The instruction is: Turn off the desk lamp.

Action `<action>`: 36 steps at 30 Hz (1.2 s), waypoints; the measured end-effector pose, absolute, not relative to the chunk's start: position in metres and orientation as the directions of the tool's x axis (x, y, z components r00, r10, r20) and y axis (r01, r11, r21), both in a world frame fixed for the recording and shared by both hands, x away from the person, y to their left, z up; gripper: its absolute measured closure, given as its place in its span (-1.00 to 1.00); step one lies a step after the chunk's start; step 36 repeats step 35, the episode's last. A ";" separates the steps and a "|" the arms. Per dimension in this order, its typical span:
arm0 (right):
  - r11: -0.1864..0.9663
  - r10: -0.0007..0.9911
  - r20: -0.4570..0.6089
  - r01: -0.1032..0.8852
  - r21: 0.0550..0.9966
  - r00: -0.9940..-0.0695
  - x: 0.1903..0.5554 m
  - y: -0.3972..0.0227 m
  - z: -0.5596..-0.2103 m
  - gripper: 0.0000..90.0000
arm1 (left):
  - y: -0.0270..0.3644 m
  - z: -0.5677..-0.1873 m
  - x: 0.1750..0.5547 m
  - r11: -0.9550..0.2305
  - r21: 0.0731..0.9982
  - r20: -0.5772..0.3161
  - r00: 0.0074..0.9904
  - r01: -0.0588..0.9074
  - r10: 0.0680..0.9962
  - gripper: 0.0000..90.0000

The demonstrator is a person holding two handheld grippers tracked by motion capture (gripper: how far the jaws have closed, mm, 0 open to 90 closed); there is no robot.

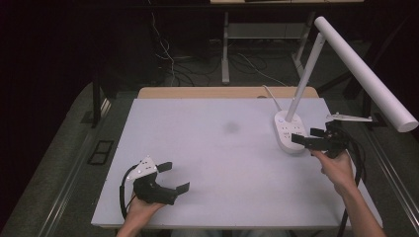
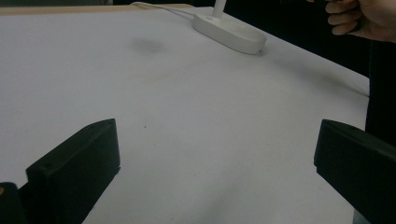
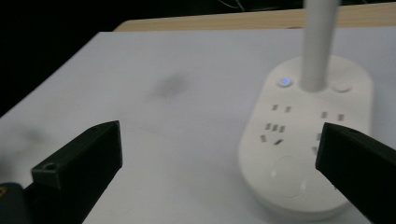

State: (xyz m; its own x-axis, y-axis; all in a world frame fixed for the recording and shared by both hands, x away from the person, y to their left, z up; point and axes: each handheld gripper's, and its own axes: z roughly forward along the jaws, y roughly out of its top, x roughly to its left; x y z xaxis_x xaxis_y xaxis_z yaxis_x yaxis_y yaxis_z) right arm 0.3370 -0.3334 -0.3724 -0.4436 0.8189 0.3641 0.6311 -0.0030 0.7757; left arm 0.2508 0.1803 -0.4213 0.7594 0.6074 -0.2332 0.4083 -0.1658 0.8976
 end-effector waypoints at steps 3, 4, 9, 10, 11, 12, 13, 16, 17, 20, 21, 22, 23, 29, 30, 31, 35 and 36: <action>0.005 0.800 0.366 0.616 0.788 -0.475 0.326 -0.328 -0.373 -0.99 | 0.180 -0.421 0.251 -0.166 0.897 -0.234 0.760 0.409 0.606 -1.00; 0.008 0.796 0.366 0.613 0.790 -0.482 0.322 -0.326 -0.374 -0.99 | 0.180 -0.421 0.251 -0.166 0.898 -0.234 0.761 0.409 0.606 -1.00; 0.034 0.782 0.354 0.602 0.798 -0.513 0.306 -0.320 -0.374 -0.99 | 0.180 -0.422 0.251 -0.165 0.897 -0.236 0.759 0.410 0.606 -1.00; 0.037 0.780 0.351 0.598 0.801 -0.518 0.303 -0.319 -0.374 -0.99 | 0.180 -0.422 0.251 -0.164 0.896 -0.238 0.758 0.412 0.607 -1.00; 0.037 0.776 0.353 0.596 0.802 -0.522 0.300 -0.318 -0.375 -0.99 | 0.180 -0.422 0.251 -0.162 0.896 -0.239 0.758 0.413 0.607 -1.00; 0.038 0.773 0.354 0.594 0.803 -0.527 0.298 -0.317 -0.375 -0.99 | 0.180 -0.422 0.251 -0.167 0.896 -0.236 0.759 0.412 0.606 -1.00; 0.039 0.768 0.356 0.594 0.804 -0.533 0.295 -0.315 -0.376 -0.99 | 0.180 -0.422 0.251 -0.169 0.896 -0.235 0.760 0.412 0.606 -1.00; 0.047 0.758 0.355 0.588 0.807 -0.547 0.287 -0.313 -0.378 -0.99 | 0.181 -0.422 0.251 -0.166 0.895 -0.237 0.758 0.413 0.608 -1.00; 0.048 0.754 0.356 0.587 0.808 -0.552 0.284 -0.312 -0.379 -0.99 | 0.181 -0.422 0.252 -0.170 0.896 -0.233 0.759 0.411 0.607 -1.00; 0.039 0.743 0.356 0.567 0.822 -0.567 0.276 -0.310 -0.382 -0.99 | 0.181 -0.422 0.251 -0.169 0.895 -0.235 0.758 0.413 0.608 -1.00; 0.051 0.742 0.346 0.564 0.824 -0.574 0.273 -0.309 -0.384 -0.99 | 0.181 -0.422 0.252 -0.170 0.895 -0.234 0.759 0.412 0.608 -1.00; 0.058 0.742 0.342 0.564 0.824 -0.577 0.270 -0.307 -0.385 -0.99 | 0.181 -0.422 0.251 -0.169 0.895 -0.234 0.759 0.412 0.608 -1.00; 0.064 0.740 0.340 0.564 0.823 -0.580 0.268 -0.305 -0.387 -0.99 | 0.181 -0.422 0.251 -0.168 0.895 -0.236 0.758 0.413 0.609 -1.00; 0.089 0.728 0.333 0.565 0.820 -0.599 0.254 -0.299 -0.400 -0.99 | 0.183 -0.421 0.252 -0.167 0.896 -0.232 0.756 0.411 0.613 -1.00; 0.093 0.729 0.328 0.562 0.822 -0.600 0.252 -0.298 -0.402 -0.99 | 0.183 -0.421 0.252 -0.167 0.896 -0.232 0.754 0.411 0.614 -1.00; 0.097 0.730 0.326 0.563 0.821 -0.600 0.251 -0.297 -0.404 -0.99 | 0.183 -0.421 0.252 -0.167 0.896 -0.232 0.755 0.411 0.614 -1.00; 0.100 0.730 0.332 0.574 0.813 -0.598 0.247 -0.294 -0.413 -0.99 | 0.182 -0.421 0.252 -0.166 0.896 -0.234 0.755 0.412 0.612 -1.00; 0.100 0.730 0.332 0.574 0.813 -0.598 0.247 -0.294 -0.413 -0.99 | 0.182 -0.421 0.252 -0.166 0.896 -0.234 0.755 0.412 0.612 -1.00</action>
